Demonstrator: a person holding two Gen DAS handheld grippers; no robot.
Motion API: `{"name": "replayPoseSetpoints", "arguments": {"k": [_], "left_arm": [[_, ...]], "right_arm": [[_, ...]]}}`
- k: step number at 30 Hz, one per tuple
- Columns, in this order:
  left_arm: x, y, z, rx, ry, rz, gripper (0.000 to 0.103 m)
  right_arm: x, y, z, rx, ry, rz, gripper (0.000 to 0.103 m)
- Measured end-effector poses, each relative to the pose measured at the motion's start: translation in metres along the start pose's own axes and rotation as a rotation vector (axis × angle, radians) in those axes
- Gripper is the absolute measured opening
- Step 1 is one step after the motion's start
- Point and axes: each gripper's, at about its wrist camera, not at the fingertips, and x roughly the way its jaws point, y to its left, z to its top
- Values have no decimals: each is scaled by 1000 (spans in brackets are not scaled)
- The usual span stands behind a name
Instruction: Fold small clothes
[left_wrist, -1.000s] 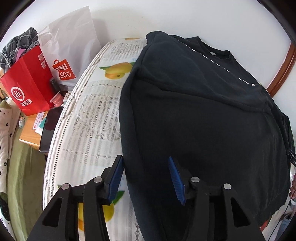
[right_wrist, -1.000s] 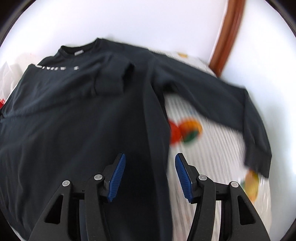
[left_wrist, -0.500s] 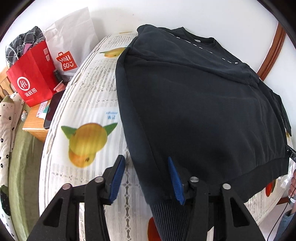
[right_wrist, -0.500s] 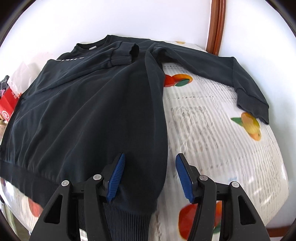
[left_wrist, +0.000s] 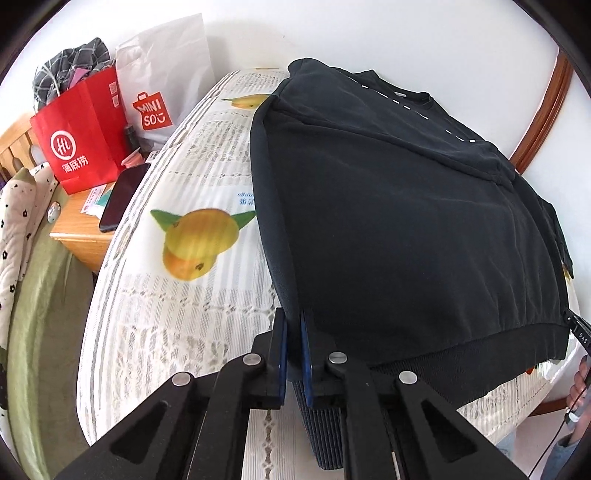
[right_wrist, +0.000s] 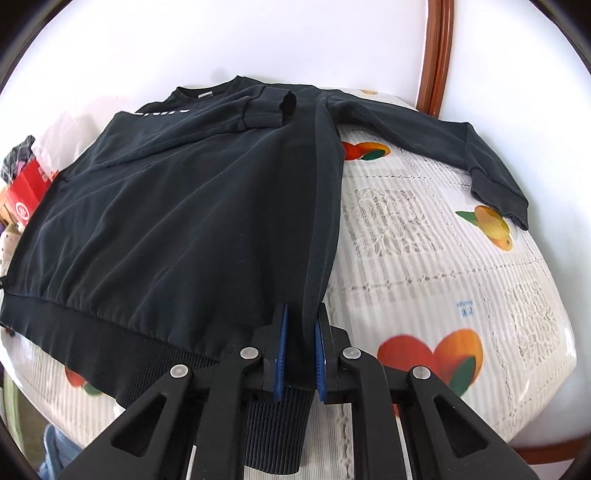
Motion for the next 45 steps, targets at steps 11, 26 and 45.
{"name": "replayPoseSetpoints", "arguments": {"k": [11,26,45], "left_arm": [[-3,-6,-5,10,0,25,7],[-14,-7,4,-7,-59,84,17],[-1,-18,57,15,-120,77,23]], "right_arm": [[4,6,2,-60,-3,-54,13],[1,10,-1,-64,-11,-86,29],[-11,-47,63,54,-110,-200,59]]}}
